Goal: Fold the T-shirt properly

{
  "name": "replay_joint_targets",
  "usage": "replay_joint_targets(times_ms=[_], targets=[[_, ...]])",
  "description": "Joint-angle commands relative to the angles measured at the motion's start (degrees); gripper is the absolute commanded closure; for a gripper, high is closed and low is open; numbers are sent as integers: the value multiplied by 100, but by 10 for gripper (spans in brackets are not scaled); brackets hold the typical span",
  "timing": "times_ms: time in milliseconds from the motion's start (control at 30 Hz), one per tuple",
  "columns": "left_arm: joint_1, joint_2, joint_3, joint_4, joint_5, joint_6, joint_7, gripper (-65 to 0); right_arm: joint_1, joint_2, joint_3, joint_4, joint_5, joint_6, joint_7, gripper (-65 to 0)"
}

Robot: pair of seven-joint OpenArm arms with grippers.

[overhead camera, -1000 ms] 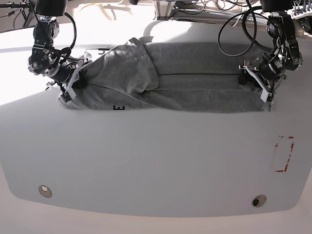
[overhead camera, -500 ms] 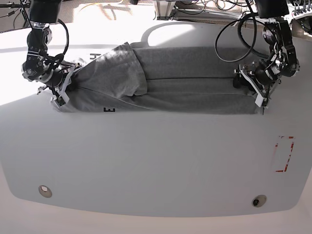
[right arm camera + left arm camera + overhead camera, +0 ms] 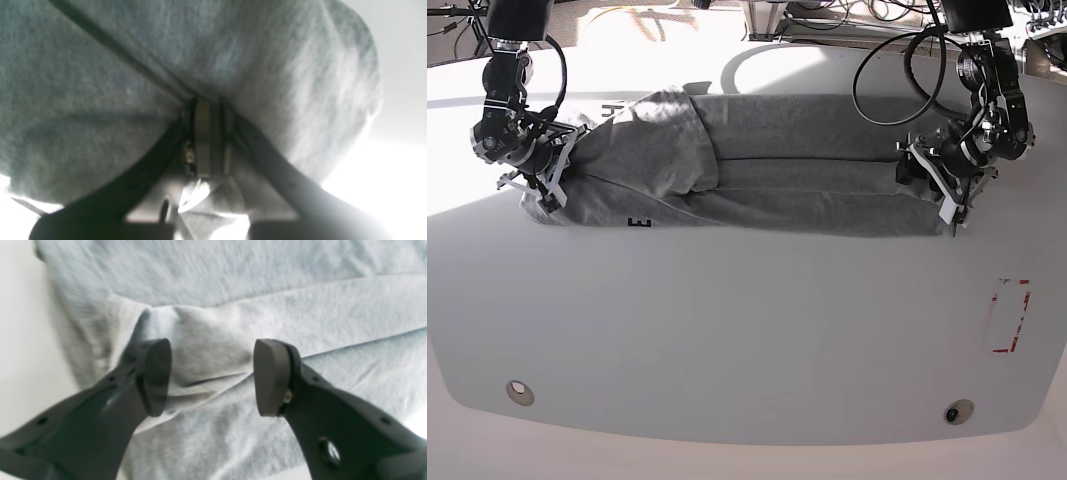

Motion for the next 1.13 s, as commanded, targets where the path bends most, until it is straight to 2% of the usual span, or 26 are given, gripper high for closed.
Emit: replay_joint_targets(times_ms=[0, 333, 500, 700, 1100], targets=[[-60, -85, -32, 293, -44, 1, -106, -365, 30, -36, 24, 554, -45, -51, -319, -48], [-25, -94, -85, 1155, -44, 1, -27, -365, 82, -511, 15, 2040, -45, -51, -1295, -48], [-16, -76, -542, 1366, -44, 1, 131, -365, 82, -827, -3, 2488, -45, -51, -1612, -48], [-8, -67, -902, 1409, -53, -8, 140, -365, 82, -1029, -3, 2620, -45, -51, -1761, -48], [-16, -76, -1069, 1366, -53, -8, 140, -365, 91, -1038, -3, 2585, -45, -51, -1743, -48]])
